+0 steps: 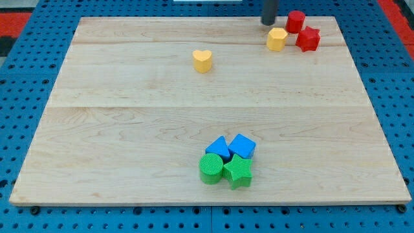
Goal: Push yellow hexagon closer to yellow heart
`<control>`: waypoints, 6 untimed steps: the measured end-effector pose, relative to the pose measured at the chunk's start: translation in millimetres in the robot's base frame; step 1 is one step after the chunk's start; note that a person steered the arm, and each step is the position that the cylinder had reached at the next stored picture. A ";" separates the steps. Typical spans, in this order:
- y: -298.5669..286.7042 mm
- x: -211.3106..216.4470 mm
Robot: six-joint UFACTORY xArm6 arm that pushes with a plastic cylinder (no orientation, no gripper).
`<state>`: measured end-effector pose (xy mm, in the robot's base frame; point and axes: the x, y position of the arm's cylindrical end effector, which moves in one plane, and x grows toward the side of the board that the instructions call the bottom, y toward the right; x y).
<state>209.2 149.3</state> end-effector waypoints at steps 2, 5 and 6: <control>-2.7 72.4; 20.6 147.2; 10.1 157.0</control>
<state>366.2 159.5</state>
